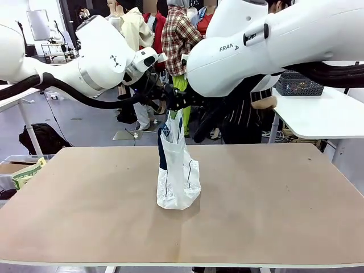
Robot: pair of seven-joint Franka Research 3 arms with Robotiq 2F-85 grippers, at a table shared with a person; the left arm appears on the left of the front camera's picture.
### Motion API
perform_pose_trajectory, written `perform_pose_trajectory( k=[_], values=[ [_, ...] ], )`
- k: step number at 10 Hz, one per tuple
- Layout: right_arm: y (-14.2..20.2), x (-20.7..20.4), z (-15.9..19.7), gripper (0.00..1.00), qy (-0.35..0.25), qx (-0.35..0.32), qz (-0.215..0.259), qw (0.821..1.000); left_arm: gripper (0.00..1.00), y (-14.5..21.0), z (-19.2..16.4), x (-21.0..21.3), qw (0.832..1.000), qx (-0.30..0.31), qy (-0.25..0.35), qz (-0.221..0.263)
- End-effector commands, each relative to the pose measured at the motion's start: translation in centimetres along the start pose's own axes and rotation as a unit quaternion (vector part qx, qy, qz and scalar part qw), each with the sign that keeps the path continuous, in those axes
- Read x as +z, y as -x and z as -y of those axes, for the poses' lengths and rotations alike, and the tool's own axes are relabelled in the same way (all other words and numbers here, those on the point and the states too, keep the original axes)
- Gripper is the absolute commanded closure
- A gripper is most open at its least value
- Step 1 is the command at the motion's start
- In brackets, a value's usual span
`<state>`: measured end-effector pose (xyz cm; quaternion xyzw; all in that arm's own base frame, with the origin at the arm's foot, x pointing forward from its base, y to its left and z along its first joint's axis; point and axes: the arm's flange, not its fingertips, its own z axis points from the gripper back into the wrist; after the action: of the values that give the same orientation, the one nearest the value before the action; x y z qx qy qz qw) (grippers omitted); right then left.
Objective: Transfer purchased items from the store into the shopping bag.
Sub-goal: Open the Reusable shopping bag in the center of the table.
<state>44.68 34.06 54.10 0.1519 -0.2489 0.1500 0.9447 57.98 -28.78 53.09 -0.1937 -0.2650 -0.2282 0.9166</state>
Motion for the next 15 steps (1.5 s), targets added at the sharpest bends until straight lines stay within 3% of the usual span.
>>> perform_pose_trajectory(
  k=[1, 9, 10, 11, 14, 15],
  values=[
    [-0.1, -1.0, -1.2, 0.00, 0.016, -0.005, -0.013, 1.000, 0.00, -0.3, -0.2, 0.1, 1.000, 0.014, 0.008, -0.008],
    [-0.3, -3.2, 0.0, 0.00, 0.044, -0.025, -0.026, 0.998, 0.00, 0.9, -0.8, -1.8, 0.997, 0.023, 0.013, -0.068],
    [-0.4, -3.4, 0.1, 0.10, 0.045, -0.021, -0.023, 0.999, 0.00, 0.9, -0.7, -2.4, 0.997, 0.021, 0.007, -0.076],
    [-0.4, -3.4, 0.1, 0.29, 0.045, -0.021, -0.023, 0.999, 0.06, 1.0, -0.6, -2.6, 0.997, 0.020, 0.009, -0.079],
    [-0.4, -3.4, 0.1, 0.89, 0.047, -0.023, -0.028, 0.998, 0.66, 1.1, -0.1, -2.3, 0.997, 0.016, 0.002, -0.075],
    [-0.4, -3.5, 0.1, 1.00, 0.049, -0.022, -0.030, 0.998, 0.86, 1.2, 0.0, -2.0, 0.997, 0.015, -0.001, -0.075]
  ],
)
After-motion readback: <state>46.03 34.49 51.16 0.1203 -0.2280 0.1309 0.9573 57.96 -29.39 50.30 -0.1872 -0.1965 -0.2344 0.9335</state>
